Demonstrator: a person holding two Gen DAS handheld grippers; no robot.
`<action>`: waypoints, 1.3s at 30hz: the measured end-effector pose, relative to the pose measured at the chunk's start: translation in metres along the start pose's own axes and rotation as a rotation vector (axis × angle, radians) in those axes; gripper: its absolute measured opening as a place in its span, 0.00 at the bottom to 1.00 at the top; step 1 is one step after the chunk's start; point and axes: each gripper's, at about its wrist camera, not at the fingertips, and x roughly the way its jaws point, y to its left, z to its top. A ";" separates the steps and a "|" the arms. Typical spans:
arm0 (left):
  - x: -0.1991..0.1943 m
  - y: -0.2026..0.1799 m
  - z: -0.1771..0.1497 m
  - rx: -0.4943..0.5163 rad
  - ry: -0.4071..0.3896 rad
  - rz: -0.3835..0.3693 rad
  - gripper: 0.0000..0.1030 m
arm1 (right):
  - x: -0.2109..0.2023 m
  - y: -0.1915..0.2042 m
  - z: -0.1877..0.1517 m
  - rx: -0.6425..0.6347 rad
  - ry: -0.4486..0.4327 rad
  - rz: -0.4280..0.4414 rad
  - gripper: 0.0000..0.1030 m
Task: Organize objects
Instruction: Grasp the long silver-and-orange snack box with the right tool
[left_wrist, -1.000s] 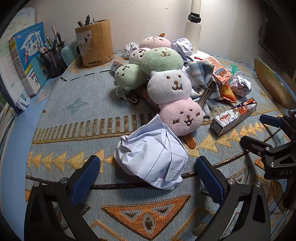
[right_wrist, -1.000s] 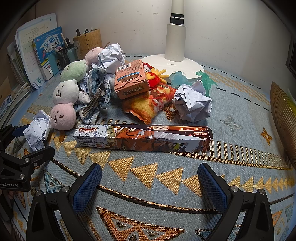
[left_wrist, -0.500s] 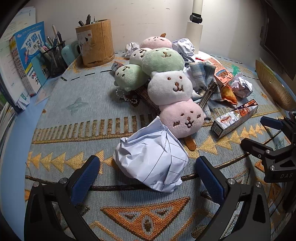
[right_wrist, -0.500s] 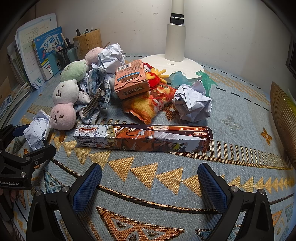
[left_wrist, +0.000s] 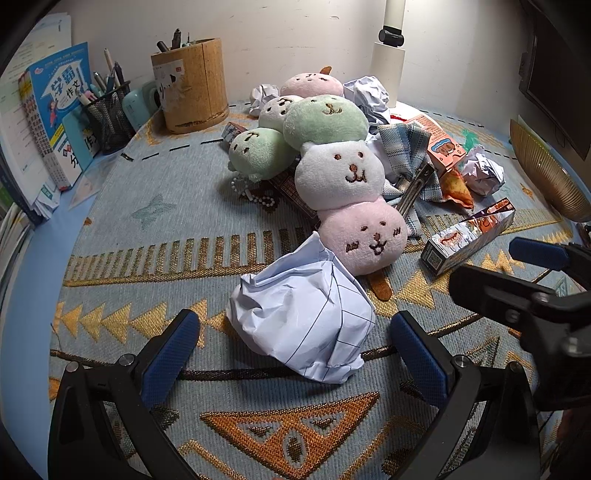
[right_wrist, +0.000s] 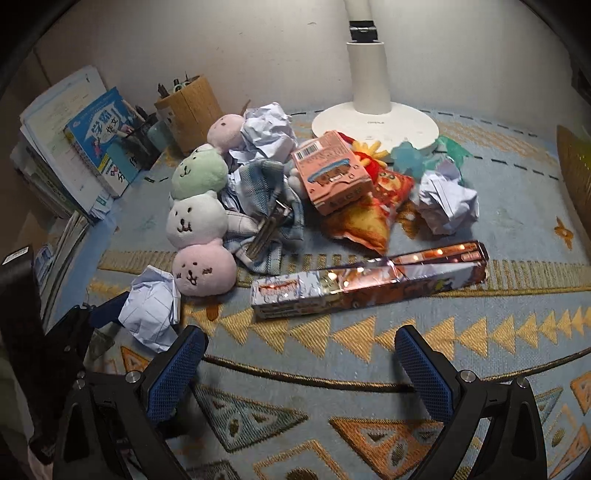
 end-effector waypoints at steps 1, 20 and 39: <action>0.000 0.000 0.000 0.000 0.000 0.000 1.00 | 0.004 0.010 0.003 -0.011 -0.019 -0.063 1.00; 0.001 -0.001 0.000 -0.001 -0.001 0.001 1.00 | -0.020 -0.090 -0.026 0.188 -0.008 -0.367 1.00; 0.001 -0.002 0.001 -0.002 0.000 0.003 1.00 | 0.017 -0.095 0.019 0.166 -0.054 -0.313 1.00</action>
